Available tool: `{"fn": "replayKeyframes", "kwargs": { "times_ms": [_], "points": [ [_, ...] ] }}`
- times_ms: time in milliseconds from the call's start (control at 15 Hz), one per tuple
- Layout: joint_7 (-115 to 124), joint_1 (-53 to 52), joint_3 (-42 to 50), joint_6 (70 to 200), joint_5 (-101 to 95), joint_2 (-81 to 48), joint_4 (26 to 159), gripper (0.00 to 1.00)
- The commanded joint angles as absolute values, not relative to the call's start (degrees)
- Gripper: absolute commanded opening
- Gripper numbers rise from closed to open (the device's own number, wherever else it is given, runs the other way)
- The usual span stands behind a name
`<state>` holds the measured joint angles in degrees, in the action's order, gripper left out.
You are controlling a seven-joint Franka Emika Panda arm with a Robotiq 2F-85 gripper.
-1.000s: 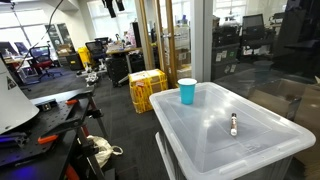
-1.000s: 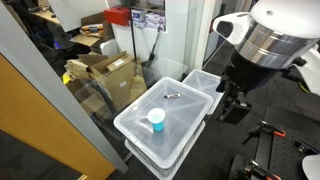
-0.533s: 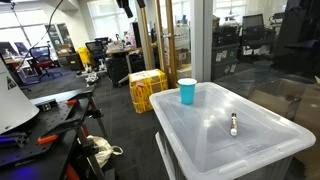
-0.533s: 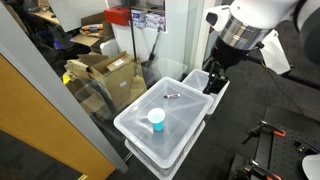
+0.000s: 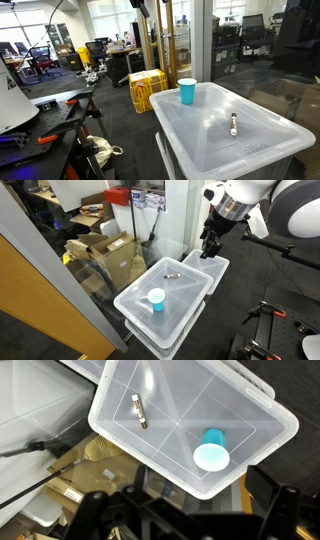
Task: Put the brown marker inside the cup
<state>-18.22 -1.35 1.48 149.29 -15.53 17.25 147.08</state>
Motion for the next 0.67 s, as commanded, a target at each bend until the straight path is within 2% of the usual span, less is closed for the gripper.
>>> {"fn": "replayKeyframes", "kwargs": {
  "times_ms": [0,467,600],
  "points": [
    [-22.53,-0.99,3.29,155.25,-15.58,11.81,144.98,1.0],
    [-21.41,0.75,3.83,163.36,-17.25,1.69,142.6,1.0],
    [-22.05,0.44,3.45,161.91,-15.75,3.23,143.97,1.0]
  ]
}}
